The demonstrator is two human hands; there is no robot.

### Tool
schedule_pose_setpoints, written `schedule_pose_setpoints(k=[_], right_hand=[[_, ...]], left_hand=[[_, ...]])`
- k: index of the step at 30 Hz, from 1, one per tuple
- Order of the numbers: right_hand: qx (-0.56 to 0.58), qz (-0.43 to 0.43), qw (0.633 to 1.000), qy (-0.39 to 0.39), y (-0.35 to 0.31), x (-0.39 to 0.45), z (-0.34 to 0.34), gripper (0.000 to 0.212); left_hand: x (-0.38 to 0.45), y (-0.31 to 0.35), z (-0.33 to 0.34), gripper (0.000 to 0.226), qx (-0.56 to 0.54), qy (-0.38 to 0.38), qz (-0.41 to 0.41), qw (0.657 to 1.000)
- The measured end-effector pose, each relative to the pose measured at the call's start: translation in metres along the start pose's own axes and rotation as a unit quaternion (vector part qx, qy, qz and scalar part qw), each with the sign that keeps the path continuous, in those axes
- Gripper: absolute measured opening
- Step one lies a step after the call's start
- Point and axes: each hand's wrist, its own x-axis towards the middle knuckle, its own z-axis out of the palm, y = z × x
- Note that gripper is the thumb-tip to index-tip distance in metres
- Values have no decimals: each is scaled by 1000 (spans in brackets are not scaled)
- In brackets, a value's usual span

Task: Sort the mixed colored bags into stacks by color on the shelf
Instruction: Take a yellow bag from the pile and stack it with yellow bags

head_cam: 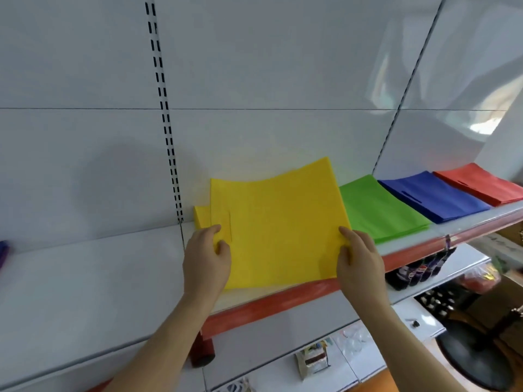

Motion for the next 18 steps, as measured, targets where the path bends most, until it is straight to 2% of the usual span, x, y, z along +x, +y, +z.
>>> schedule_pose_setpoints(k=[8,13,18], right_hand=[[-12,-28,994,-104,14,51,47,48],[-54,-58,981,-176,34,70,66,49],[-60,-96,974,-195,50,74,75,46]], left_hand=[[8,-8,15,45,142,-12,-41,989],[13,-10,23,43,252,-39,-78,964],[14,-7,22,40,326,-54,-96,939]])
